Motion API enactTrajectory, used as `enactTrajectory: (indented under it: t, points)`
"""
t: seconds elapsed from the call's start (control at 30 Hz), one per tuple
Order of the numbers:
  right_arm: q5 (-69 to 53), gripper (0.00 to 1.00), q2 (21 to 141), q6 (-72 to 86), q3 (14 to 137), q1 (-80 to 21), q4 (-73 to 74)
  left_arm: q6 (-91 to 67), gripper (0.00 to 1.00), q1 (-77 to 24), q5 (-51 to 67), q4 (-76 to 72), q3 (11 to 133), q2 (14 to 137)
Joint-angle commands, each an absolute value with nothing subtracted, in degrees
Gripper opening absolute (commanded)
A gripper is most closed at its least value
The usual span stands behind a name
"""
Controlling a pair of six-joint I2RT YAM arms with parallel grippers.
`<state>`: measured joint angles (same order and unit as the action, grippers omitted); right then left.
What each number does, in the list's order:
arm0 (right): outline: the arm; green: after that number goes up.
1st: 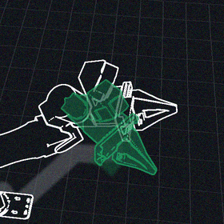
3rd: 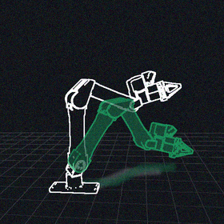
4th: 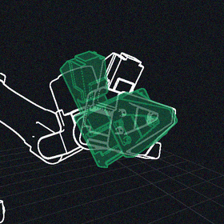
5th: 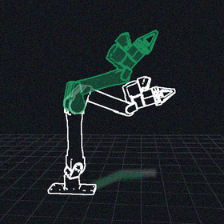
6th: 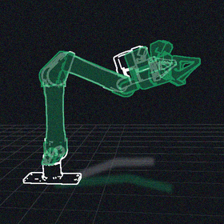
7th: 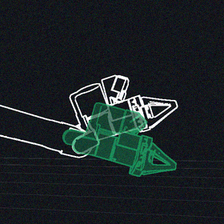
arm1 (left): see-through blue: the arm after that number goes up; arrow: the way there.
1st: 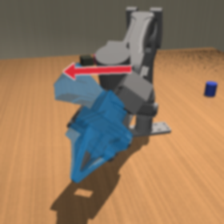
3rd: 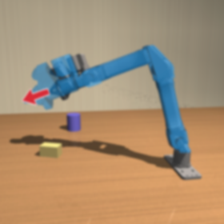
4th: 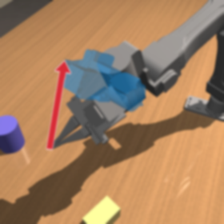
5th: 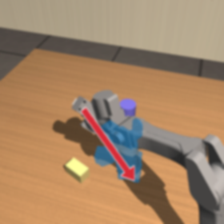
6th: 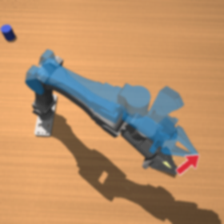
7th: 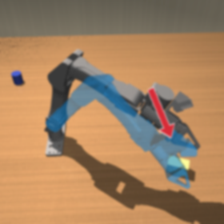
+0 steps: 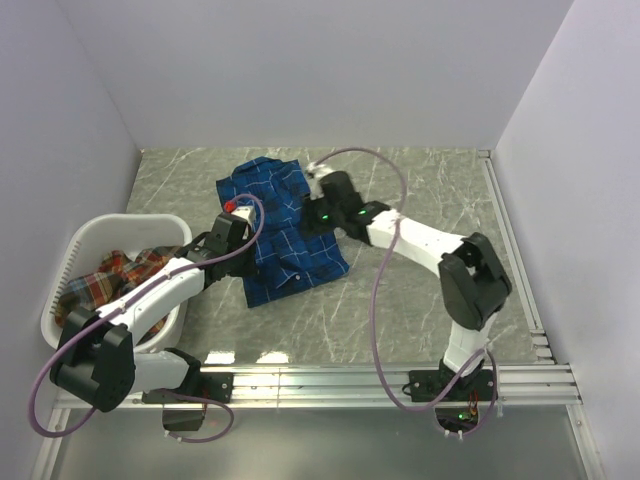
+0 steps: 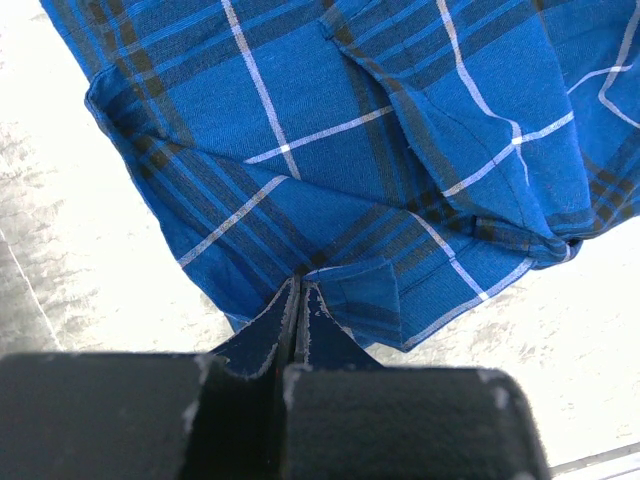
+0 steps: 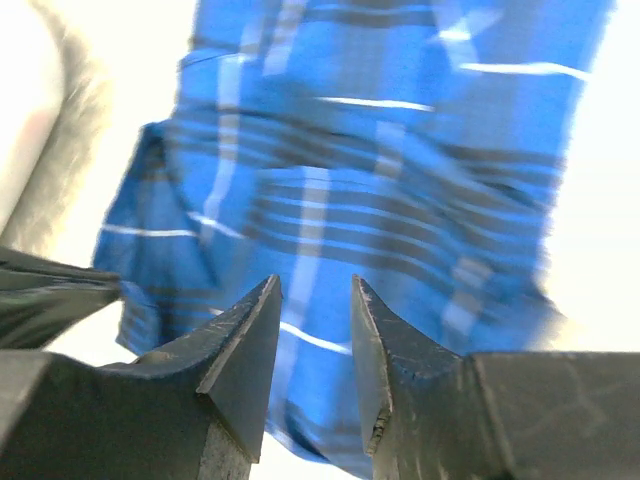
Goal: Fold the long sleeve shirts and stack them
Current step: Fold the shirt
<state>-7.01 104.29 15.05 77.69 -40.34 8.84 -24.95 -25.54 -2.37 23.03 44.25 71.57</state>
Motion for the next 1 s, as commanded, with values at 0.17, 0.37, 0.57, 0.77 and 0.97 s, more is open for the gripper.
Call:
enactTrajectory:
  t: [0.17, 0.37, 0.57, 0.77, 0.97]
  points:
    - [-16.96, 0.42, 100.81, 19.86, 69.35, -29.36, 3.96, -22.59, 0.01, -25.75, 0.88, 20.13, 44.56, 66.45]
    - [-27.76, 0.38, 100.46, 18.54, 68.12, -31.20, 0.18, -22.67, 0.00, -25.75, 2.46, 20.13, 44.82, 60.91]
    - [-36.29, 0.35, 104.75, 17.59, 70.04, -34.71, -0.44, -22.06, 0.00, -25.75, 1.93, 22.15, 48.69, 60.38]
    - [-38.32, 0.34, 113.97, 15.38, 77.41, -38.41, 7.11, -22.06, 0.00, -25.75, 2.90, 23.03, 51.85, 61.35]
    - [-34.81, 0.35, 117.87, 15.29, 81.56, -38.41, 10.99, -22.76, 0.00, -25.66, 0.36, 23.55, 55.63, 64.58]
